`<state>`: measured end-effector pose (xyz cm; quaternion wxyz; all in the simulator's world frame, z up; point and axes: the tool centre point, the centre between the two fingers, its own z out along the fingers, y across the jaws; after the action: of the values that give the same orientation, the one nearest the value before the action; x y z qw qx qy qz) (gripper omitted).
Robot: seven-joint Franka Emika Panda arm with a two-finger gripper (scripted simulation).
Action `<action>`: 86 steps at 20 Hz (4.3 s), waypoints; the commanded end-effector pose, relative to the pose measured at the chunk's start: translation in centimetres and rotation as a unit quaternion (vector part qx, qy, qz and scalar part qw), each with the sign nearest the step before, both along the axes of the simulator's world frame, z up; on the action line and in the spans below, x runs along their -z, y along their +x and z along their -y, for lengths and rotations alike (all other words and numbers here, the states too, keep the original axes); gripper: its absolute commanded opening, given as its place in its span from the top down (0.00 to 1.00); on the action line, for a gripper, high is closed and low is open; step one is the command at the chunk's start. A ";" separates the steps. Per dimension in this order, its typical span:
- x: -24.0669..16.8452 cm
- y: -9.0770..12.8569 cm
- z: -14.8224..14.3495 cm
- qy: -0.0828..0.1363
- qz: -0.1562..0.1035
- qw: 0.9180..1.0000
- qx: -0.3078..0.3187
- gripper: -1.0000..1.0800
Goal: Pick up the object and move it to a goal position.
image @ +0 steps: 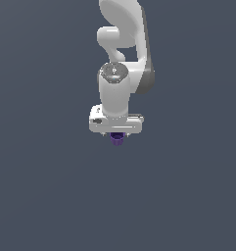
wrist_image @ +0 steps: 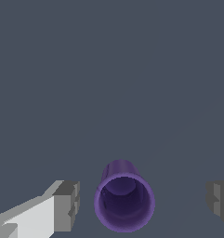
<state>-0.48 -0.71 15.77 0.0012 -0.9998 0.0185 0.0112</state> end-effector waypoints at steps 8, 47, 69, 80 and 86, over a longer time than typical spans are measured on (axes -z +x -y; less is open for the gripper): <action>0.0 -0.1 1.3 -0.007 0.000 1.000 -0.004 0.38; 8.3 -6.3 -4.2 -0.001 0.011 0.999 0.032 0.38; 7.9 -5.4 -3.3 -0.001 0.012 0.999 0.033 1.00; 3.3 -0.8 1.2 -0.001 0.011 0.999 0.033 1.00; 0.9 1.9 3.5 -0.001 0.011 0.999 0.032 1.00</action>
<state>0.78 -3.74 14.28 0.0010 -0.9987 0.0514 0.0002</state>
